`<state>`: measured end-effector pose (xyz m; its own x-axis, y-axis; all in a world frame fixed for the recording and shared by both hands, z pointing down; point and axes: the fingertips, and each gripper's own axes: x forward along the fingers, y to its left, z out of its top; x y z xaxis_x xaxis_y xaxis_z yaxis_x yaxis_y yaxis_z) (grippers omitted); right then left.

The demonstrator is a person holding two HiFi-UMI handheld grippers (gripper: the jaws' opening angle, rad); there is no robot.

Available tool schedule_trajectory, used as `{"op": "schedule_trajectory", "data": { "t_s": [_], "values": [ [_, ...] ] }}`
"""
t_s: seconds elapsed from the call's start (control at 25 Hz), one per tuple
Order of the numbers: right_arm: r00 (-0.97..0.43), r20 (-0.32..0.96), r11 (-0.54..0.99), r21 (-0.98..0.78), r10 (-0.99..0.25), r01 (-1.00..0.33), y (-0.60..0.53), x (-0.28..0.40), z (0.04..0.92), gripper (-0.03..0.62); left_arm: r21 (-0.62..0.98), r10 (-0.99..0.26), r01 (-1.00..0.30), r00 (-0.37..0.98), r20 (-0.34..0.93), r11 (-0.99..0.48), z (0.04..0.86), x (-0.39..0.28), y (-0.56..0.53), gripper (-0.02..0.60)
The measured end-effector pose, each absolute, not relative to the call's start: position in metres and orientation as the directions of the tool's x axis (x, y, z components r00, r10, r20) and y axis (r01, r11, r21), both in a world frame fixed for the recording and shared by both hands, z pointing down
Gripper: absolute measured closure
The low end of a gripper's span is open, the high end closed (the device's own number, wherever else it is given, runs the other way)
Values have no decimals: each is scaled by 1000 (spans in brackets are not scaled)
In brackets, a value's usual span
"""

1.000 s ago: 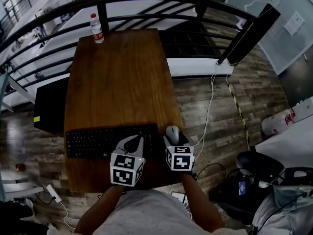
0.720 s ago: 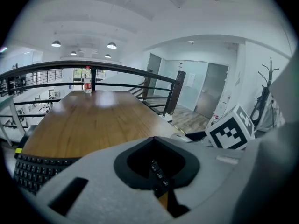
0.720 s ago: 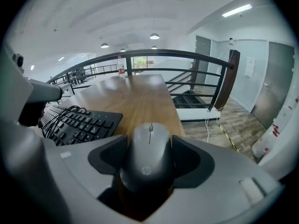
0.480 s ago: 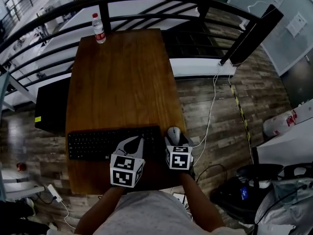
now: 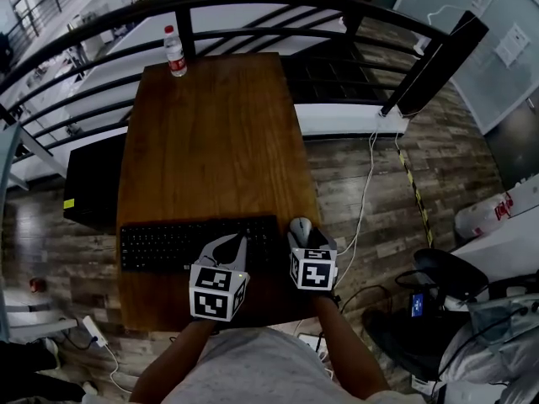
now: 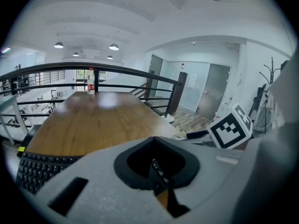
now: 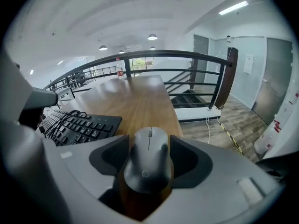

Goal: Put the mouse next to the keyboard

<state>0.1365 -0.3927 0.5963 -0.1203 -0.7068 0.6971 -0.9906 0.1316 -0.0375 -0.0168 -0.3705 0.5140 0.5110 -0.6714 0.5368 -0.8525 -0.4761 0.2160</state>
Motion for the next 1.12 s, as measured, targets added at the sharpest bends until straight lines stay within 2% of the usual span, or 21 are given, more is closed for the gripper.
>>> {"op": "schedule_trajectory", "data": {
  "t_s": [0.32, 0.68, 0.8, 1.12],
  "values": [
    [-179, 659, 208, -35, -731, -978, -380, 126, 565, 434, 207, -708, -874, 478, 520, -439, 499, -24, -363, 581],
    [-316, 549, 340, -60, -774, -938, -354, 88, 508, 515, 195, -757, -899, 435, 487, -392, 484, -40, -335, 581],
    [-370, 510, 385, -79, -777, -919, -344, 74, 489, 565, 190, -768, -905, 424, 480, -381, 481, -44, -324, 581],
    [-459, 431, 475, -78, -777, -877, -310, 50, 448, 583, 182, -801, -916, 400, 446, -357, 464, -50, -295, 581]
  ]
}}
